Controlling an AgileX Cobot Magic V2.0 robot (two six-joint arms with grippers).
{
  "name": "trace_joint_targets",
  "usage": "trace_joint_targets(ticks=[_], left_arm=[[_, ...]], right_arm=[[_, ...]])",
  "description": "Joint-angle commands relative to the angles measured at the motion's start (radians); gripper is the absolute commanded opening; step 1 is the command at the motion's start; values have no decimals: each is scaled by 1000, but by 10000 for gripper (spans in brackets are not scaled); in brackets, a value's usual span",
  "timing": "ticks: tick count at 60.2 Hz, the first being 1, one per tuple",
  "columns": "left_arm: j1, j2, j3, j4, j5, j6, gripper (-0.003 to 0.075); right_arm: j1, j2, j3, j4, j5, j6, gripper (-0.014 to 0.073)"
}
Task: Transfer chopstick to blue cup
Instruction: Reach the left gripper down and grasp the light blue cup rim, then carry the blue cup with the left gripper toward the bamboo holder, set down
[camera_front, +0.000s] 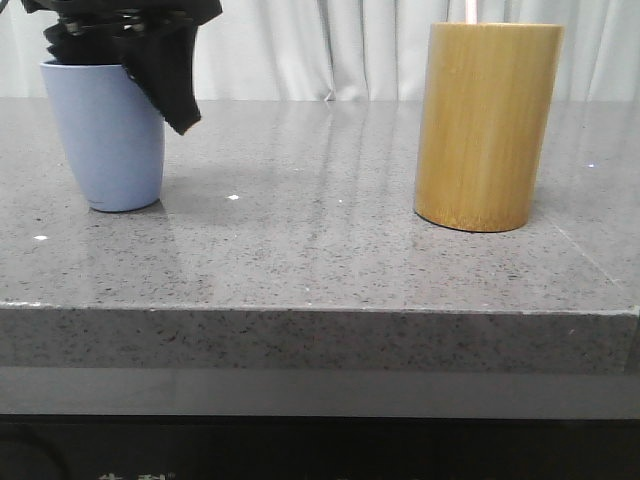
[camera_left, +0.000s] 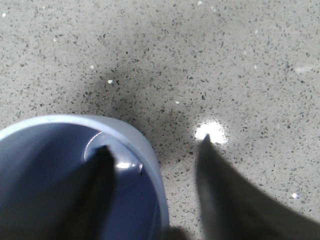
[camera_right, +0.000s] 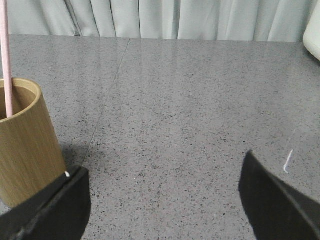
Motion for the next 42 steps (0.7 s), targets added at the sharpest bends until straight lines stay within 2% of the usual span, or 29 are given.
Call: trace_joint_targets(ticks=[1, 7, 15, 26, 42], left_arm=[[-6, -42, -37, 0, -32, 3, 143], [-6, -42, -37, 0, -30, 3, -18], [-8, -42, -62, -11, 16, 3, -19], [-40, -42, -176, -30, 119, 3, -19], [-147, 18, -315, -71, 152, 3, -18]], right_arm=[[-5, 10, -36, -1, -70, -7, 615], [-5, 10, -36, -1, -70, -7, 615], [-5, 10, -36, -1, -70, -7, 615], [-4, 10, -30, -1, -70, -7, 615], [-4, 10, -28, -1, -71, -7, 615]])
